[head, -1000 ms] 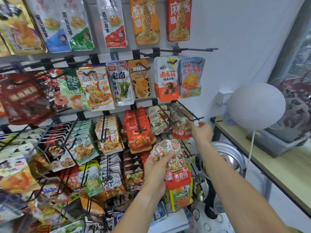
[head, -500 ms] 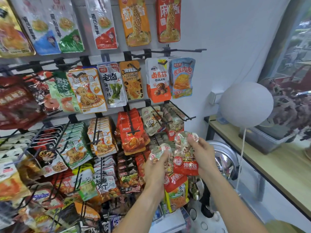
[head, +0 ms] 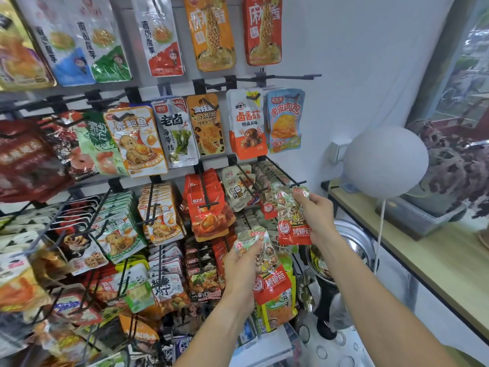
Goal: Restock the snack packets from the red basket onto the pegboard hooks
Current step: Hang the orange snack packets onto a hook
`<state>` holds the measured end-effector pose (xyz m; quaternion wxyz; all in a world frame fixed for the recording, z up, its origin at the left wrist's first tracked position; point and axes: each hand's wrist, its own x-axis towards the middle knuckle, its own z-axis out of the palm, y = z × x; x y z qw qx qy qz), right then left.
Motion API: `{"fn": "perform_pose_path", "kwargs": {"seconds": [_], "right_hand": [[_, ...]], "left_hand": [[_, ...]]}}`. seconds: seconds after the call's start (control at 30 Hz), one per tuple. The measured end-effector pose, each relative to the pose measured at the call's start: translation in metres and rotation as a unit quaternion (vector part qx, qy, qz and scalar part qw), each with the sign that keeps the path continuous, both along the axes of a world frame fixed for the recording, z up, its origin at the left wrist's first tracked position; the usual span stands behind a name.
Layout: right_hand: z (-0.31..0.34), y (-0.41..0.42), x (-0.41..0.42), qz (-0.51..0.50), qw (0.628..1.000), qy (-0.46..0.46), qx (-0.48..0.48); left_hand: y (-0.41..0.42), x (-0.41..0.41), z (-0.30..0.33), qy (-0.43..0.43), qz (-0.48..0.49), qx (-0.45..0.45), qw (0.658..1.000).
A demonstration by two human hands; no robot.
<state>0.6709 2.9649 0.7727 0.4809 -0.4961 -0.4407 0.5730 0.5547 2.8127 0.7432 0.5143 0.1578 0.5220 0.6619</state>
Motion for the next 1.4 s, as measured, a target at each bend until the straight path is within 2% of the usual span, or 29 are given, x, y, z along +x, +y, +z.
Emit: {"fn": "perform_pose_path", "kwargs": {"seconds": [0.17,0.33,0.43,0.53,0.6,0.67,0.87,1.1,1.4], "right_hand": [[-0.002,0.019,-0.010,0.001,0.999,-0.033,0.003],[-0.007,0.059,-0.034,-0.024,0.993,-0.114,-0.020],[-0.013,0.049,-0.027,-0.072,0.985,-0.159,0.013],[-0.023,0.000,-0.008,-0.089,0.991,-0.084,0.051],[-0.031,-0.029,0.000,-0.024,0.999,0.004,0.038],[-0.040,-0.040,0.004,0.023,0.998,0.043,0.044],[-0.032,-0.022,0.007,-0.023,0.994,0.063,0.088],[-0.021,0.004,0.001,-0.026,0.992,0.034,0.116],[-0.024,0.010,0.002,-0.032,0.993,0.031,0.106]], "left_hand": [[0.000,0.001,0.009,-0.008,-0.027,-0.009,1.000],[0.016,-0.003,0.005,0.020,-0.009,-0.011,1.000],[0.026,-0.004,-0.005,0.066,-0.020,0.012,0.998],[0.034,-0.005,-0.005,0.130,-0.028,0.017,0.991],[0.040,-0.004,-0.007,0.168,-0.037,0.035,0.984],[0.049,0.002,-0.008,0.195,-0.030,0.037,0.980],[0.070,0.025,0.005,0.241,-0.002,0.087,0.967],[0.081,0.025,0.010,0.386,-0.019,0.079,0.919],[0.087,0.022,0.008,0.425,-0.048,0.060,0.902]]}}
